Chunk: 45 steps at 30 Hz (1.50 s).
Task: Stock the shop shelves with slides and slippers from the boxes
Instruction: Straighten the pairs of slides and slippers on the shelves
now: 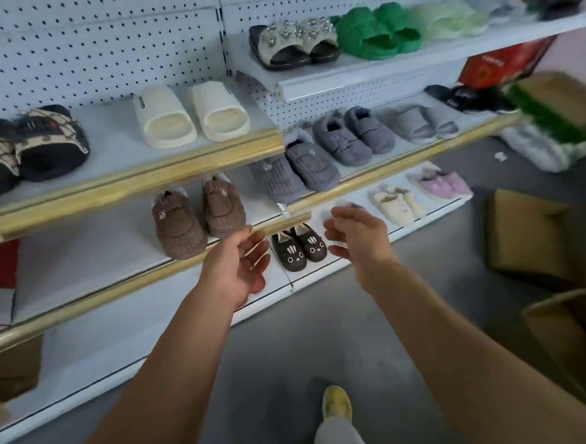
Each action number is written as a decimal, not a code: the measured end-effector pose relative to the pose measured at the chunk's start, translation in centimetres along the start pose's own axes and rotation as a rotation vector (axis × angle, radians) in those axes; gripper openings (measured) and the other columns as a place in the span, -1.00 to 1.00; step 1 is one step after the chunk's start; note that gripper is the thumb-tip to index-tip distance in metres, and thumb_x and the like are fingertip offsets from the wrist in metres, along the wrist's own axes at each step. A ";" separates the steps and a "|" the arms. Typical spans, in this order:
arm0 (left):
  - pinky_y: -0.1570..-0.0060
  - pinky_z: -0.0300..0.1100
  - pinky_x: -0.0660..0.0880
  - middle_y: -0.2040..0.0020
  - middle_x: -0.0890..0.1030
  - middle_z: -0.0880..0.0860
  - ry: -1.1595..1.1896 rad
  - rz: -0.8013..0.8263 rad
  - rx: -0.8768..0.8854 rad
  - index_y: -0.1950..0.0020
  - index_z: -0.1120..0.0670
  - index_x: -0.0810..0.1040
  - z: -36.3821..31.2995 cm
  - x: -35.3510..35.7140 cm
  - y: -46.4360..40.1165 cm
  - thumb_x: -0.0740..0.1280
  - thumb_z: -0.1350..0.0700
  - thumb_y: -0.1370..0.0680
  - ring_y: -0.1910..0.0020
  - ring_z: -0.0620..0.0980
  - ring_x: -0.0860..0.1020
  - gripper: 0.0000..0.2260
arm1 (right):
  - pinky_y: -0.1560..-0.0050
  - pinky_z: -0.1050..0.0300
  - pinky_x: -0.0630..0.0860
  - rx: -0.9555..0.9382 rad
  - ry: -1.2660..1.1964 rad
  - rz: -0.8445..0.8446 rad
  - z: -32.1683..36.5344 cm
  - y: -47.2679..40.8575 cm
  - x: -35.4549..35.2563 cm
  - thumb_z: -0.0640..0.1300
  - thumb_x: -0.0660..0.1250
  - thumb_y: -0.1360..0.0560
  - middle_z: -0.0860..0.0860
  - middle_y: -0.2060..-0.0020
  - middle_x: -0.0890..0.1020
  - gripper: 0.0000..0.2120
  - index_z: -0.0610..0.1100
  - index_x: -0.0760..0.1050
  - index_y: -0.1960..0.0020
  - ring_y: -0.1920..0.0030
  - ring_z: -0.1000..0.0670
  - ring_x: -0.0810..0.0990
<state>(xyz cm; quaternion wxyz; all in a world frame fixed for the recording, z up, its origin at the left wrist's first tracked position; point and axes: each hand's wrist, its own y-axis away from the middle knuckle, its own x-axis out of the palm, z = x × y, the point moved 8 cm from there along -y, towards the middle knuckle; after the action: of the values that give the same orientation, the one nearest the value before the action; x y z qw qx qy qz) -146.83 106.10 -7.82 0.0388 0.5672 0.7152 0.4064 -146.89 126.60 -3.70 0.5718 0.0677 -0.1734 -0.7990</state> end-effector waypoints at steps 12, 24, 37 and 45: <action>0.09 -0.19 0.46 0.18 0.61 0.01 -0.210 0.329 -0.074 0.07 0.09 0.57 5.8 16.3 7.8 0.27 0.12 -0.61 0.21 -0.06 0.53 -0.87 | 0.21 0.13 0.50 0.021 -0.177 -0.293 2.1 8.4 -17.4 -0.31 0.21 -0.56 -0.07 0.19 0.65 -0.81 -0.18 0.55 -0.08 0.25 -0.02 0.58; 0.11 -0.19 0.46 0.12 0.59 0.00 -0.208 0.487 -0.242 0.10 0.07 0.52 15.4 35.9 9.1 0.22 0.13 -0.62 0.20 -0.07 0.53 -0.86 | 0.13 0.09 0.54 0.041 -0.251 -0.474 7.3 5.7 -36.7 -0.28 0.20 -0.60 -0.07 0.22 0.66 -0.84 -0.14 0.54 0.00 0.24 -0.03 0.62; 0.09 -0.16 0.47 0.04 0.59 0.02 -0.287 0.538 -0.180 0.02 0.04 0.53 22.3 52.7 7.4 0.23 0.10 -0.62 0.14 -0.03 0.55 -0.90 | -0.13 -0.06 0.54 0.005 -0.081 -0.417 16.5 -2.3 -55.9 -0.23 0.23 -0.60 -0.11 0.12 0.65 -0.85 -0.16 0.52 -0.14 0.10 -0.10 0.62; 0.12 -0.17 0.49 0.10 0.64 0.01 -0.296 0.532 -0.046 -0.06 0.06 0.55 18.9 61.5 2.1 0.27 0.11 -0.59 0.19 -0.05 0.58 -0.90 | 0.00 0.02 0.53 -0.006 -0.152 -0.356 21.7 -11.6 -59.2 -0.24 0.24 -0.60 -0.15 0.11 0.64 -0.88 -0.15 0.56 -0.03 0.12 -0.10 0.61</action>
<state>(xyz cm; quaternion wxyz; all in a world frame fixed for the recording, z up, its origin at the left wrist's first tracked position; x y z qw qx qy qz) -157.18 168.21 5.80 0.0478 0.7865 0.5189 0.3315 -143.95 189.75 7.05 0.4069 0.0350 -0.1988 -0.8909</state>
